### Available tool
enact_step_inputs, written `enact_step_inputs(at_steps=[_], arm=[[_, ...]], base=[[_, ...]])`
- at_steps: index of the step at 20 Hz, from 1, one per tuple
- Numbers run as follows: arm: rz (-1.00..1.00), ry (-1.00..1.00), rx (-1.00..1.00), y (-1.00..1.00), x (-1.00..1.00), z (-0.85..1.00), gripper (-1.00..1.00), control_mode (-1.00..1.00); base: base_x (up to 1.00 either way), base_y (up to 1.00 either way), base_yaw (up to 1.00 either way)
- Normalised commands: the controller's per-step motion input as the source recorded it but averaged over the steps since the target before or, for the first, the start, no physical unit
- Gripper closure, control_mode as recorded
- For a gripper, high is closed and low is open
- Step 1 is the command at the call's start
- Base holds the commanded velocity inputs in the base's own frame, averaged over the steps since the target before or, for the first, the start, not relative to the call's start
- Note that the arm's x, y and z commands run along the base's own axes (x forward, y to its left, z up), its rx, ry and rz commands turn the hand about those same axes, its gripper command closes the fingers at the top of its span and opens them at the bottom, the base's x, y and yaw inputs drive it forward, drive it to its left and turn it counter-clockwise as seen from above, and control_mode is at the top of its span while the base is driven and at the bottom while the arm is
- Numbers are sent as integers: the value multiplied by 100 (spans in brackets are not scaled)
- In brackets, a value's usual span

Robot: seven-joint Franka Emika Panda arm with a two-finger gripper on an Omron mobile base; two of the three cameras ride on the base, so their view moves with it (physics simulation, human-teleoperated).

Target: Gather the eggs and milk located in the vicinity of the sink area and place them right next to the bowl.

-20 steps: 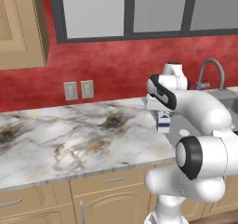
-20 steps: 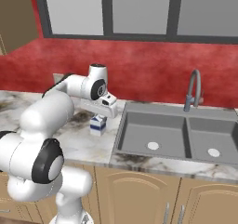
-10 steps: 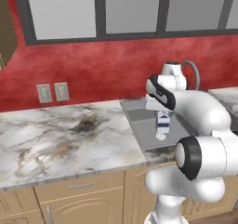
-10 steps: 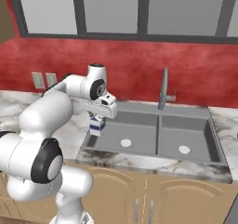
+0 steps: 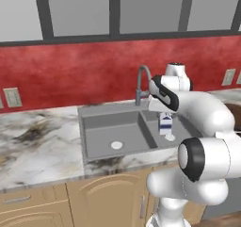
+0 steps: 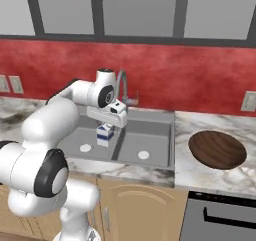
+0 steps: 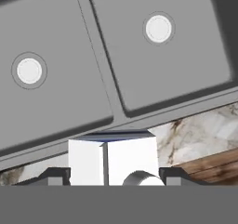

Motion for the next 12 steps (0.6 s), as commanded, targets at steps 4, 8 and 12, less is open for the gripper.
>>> enact_step_inputs(at_steps=[4,8,12], arm=[[0,0,0,0,0,0,100,100],[0,0,0,0,0,0,100,100],[0,0,0,0,0,0,100,100]], base=[[0,-66,1],[2,-40,0],[0,-42,0]])
